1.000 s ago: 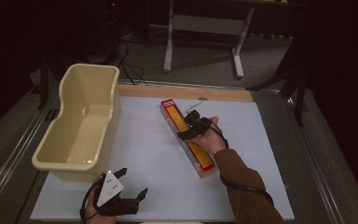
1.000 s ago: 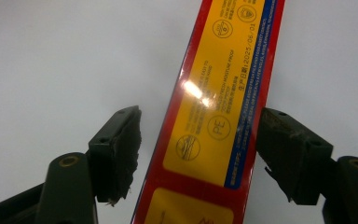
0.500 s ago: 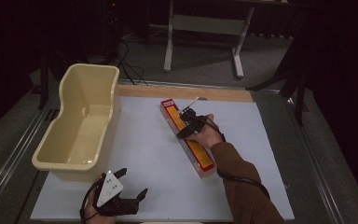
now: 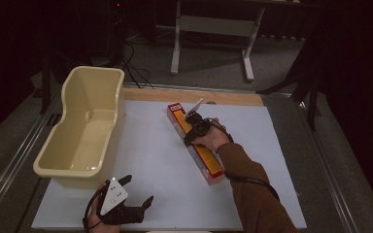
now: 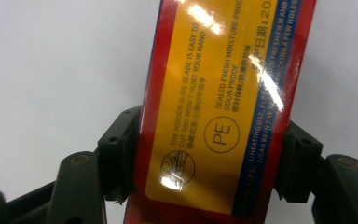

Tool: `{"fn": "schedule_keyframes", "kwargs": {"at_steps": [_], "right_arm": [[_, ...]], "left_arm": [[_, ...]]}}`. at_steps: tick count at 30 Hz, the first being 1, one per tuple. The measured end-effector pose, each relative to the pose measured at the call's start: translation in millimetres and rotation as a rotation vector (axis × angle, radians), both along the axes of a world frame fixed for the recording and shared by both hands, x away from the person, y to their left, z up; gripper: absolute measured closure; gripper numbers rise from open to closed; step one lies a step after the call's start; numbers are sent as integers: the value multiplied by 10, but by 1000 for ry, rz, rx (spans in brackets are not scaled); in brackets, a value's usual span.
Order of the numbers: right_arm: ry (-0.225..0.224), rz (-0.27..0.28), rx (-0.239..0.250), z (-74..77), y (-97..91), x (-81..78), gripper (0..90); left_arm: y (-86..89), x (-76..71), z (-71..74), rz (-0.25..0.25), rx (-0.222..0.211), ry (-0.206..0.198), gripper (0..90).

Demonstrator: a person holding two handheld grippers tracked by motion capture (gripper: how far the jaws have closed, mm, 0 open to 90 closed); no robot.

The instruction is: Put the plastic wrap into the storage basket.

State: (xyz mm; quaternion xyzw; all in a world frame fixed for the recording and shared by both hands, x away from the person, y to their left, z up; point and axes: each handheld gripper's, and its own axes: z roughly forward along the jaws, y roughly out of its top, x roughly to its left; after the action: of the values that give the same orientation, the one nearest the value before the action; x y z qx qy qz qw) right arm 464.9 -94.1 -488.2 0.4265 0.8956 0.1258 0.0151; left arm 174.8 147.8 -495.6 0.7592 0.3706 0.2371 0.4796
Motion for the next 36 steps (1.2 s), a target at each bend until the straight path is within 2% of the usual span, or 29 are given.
{"fn": "schedule_keyframes", "kwargs": {"at_steps": [7,14,20,30,36], "right_arm": [[35,-33,57,13,-17,-57,385],[92,-89,154,41,-42,-86,389],[152,-123,282,120,-63,-115,389],[257,-172,525,259,-58,-147,390],[282,-195,646,354,-24,-149,390]], "left_arm": [[-4,2,-2,1,1,0,79],[-7,0,-2,2,3,1,79],[-11,0,-3,0,5,2,79],[-14,-1,-3,-1,6,1,80],[-20,-5,-3,-4,7,-1,80]]}}
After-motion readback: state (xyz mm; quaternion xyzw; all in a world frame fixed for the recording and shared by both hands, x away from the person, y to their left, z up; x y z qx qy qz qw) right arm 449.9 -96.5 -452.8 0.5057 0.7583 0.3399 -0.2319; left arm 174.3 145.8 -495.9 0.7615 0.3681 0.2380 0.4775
